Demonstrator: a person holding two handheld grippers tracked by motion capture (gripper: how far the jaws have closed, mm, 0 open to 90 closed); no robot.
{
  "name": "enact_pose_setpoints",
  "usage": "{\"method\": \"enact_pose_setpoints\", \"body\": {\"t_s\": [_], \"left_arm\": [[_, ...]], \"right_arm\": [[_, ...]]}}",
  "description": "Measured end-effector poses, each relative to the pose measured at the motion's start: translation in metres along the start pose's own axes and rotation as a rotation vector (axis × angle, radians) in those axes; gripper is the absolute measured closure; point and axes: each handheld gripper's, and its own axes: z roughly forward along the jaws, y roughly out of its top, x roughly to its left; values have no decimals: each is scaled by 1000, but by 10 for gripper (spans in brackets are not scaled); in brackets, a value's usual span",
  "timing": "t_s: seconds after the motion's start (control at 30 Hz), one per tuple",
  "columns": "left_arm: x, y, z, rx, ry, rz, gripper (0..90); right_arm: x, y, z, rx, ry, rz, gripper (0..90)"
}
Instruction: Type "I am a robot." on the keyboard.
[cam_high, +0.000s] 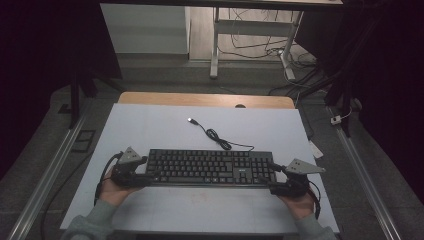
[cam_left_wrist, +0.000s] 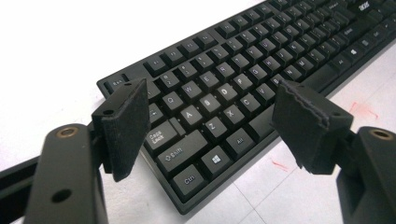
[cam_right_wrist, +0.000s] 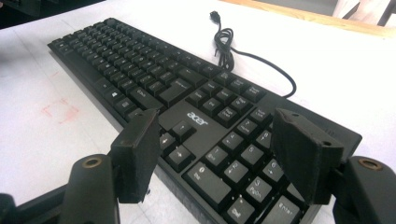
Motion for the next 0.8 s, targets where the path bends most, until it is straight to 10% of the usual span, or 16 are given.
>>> {"method": "enact_pose_setpoints", "body": {"t_s": [0.8], "left_arm": [[4,-4,7,8,-1,13,432]], "right_arm": [[30,57,61,51,61,-9,387]]}}
